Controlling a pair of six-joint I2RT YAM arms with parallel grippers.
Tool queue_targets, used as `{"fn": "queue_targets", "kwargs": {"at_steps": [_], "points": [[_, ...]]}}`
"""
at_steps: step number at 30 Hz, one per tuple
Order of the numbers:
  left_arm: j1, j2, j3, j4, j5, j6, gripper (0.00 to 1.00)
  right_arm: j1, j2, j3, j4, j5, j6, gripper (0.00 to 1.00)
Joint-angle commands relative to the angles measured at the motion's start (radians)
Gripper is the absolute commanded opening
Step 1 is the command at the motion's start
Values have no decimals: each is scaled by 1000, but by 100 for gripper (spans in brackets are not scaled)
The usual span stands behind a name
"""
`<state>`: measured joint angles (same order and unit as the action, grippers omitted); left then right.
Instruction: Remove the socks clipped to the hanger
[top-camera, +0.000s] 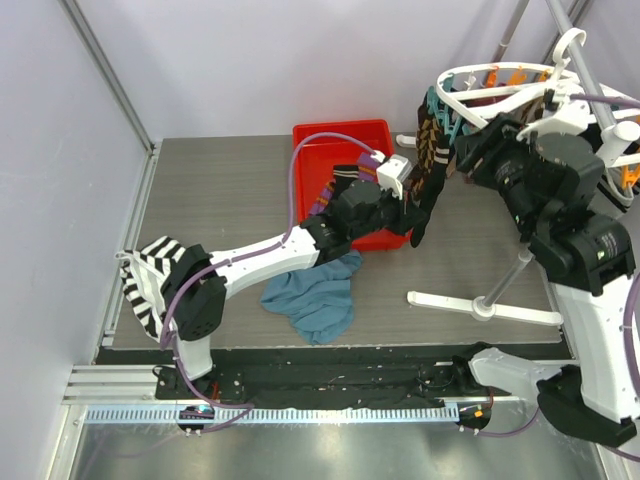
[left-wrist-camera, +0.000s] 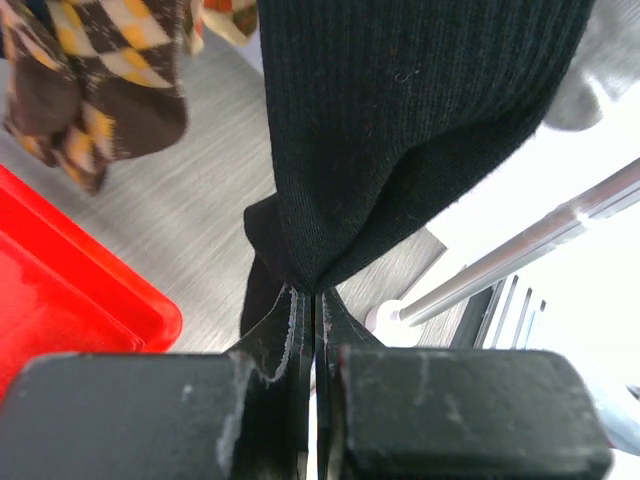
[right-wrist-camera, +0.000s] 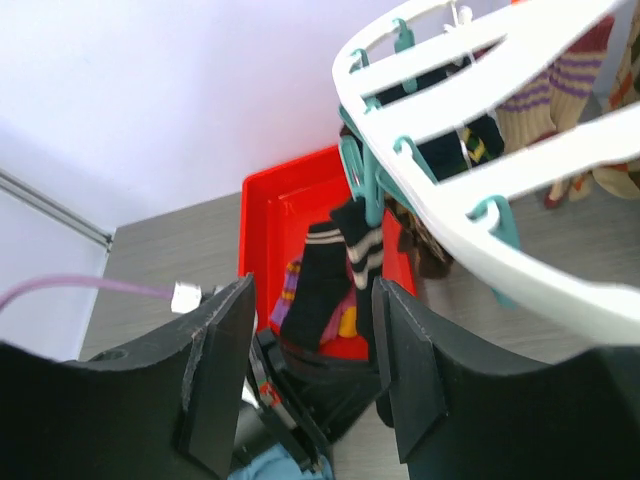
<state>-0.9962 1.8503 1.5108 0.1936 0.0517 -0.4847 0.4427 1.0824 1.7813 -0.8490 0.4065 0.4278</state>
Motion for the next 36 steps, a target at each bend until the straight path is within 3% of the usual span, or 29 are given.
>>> {"fn": "queue_targets", "kwargs": {"at_steps": [1,5,10,16,21,32,36], "points": [[-12,-72,2,72,-44,29,0,-4,111,191,-93,37,-18,58],[-16,-66,14,61,-73,34,0,-2,238,349,-143,51,-23,57],[-28,-65,11,60,-98,57,0,1,313,397,-160,110,-15,56],[-38,-63,14,55,-119,80,0,21,349,377,-101,172,-32,54],[-38,-62,23,53,-122,89,0,45,405,402,-116,316,-64,54],[-41,-46,32,50,-128,95,0,103,427,357,-1,344,-142,52],[-44,-46,34,53,-131,98,0,111,459,371,-27,434,-149,52]]}}
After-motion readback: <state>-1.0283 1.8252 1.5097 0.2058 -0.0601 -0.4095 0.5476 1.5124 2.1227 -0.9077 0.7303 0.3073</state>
